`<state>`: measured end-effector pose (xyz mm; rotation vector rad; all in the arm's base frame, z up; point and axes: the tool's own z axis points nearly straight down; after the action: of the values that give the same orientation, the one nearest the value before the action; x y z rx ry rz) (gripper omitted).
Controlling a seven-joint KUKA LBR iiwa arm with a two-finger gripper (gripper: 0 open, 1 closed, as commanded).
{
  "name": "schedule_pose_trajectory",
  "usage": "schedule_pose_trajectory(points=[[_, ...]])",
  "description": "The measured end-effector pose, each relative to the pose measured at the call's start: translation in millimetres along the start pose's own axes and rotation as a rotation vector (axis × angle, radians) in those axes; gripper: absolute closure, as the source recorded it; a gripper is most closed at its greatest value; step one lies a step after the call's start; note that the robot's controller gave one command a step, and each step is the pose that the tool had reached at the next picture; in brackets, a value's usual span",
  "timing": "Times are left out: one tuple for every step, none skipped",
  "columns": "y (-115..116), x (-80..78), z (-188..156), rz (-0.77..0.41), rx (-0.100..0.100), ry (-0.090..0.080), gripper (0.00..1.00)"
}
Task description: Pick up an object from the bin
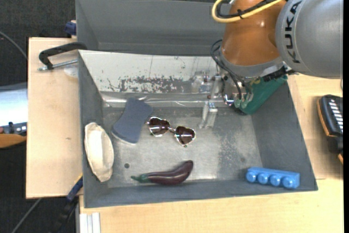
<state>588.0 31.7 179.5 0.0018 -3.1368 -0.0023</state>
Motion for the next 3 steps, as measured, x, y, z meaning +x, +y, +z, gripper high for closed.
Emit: schedule_pose_trajectory(points=[[0, -1.7, -5, 0.000, 0.000, -0.008, 0.00], [15, -4.5, 35, 0.009, 0.000, -0.015, 0.00], [45, 20.0, 83, 0.168, -0.002, -0.007, 0.00]])
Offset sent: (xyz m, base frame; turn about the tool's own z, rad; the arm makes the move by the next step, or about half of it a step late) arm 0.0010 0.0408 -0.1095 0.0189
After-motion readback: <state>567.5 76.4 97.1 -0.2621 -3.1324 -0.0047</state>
